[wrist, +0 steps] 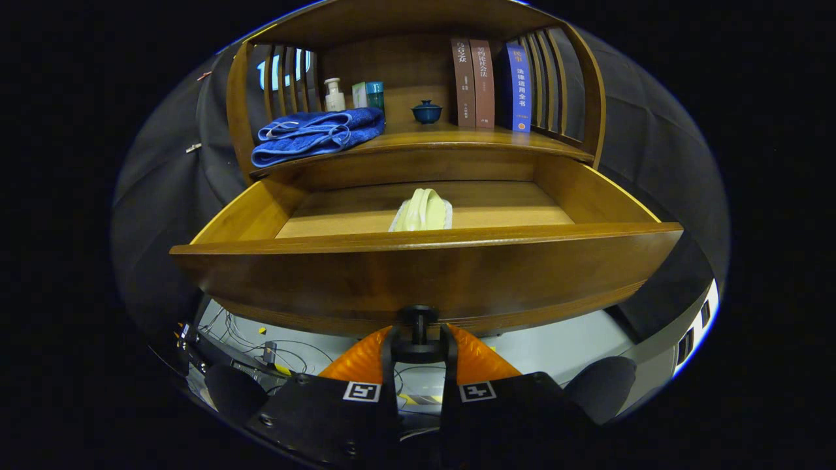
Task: Pull open the drawer, take out the items inside it, and place them on the countertop above the cabinet.
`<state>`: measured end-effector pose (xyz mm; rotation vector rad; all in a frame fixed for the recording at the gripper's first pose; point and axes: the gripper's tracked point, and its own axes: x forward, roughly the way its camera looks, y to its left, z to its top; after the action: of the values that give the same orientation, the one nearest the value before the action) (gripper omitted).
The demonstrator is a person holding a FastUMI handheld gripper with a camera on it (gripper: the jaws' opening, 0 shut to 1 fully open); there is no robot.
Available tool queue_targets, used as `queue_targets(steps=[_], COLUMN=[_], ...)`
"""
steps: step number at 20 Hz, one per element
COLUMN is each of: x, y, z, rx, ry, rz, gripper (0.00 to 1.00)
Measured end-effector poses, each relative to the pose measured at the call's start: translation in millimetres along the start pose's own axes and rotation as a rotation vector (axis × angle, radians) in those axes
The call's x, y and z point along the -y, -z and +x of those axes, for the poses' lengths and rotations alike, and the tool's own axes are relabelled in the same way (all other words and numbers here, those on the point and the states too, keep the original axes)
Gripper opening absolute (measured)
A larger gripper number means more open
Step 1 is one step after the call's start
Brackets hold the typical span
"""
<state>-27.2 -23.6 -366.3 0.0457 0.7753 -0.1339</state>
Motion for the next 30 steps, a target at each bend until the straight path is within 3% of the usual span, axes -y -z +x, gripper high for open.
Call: queue_targets(steps=[5,8,12,17,22,26,30], x=[-0.2,2.0,12.3,7.4,-3.6,-5.0,-15.0], y=[6.6,7.3,17.0,-28.6,-123.6,-184.6,-201.3], z=[2.9,2.0,-12.5,-57.3,-82.0,-39.8,20.5], rx=[-0.013,-0.007,-0.056,0.034,0.238,0.264,0.144], ry=[0.01,0.013,0.058,0.022,-0.019,-0.008,-0.027], rz=[0.003,0.021,0.033,0.084,0.089,0.088,0.09], gripper=[0.3,0.44,1.0,0.99,0.99,0.99,0.99])
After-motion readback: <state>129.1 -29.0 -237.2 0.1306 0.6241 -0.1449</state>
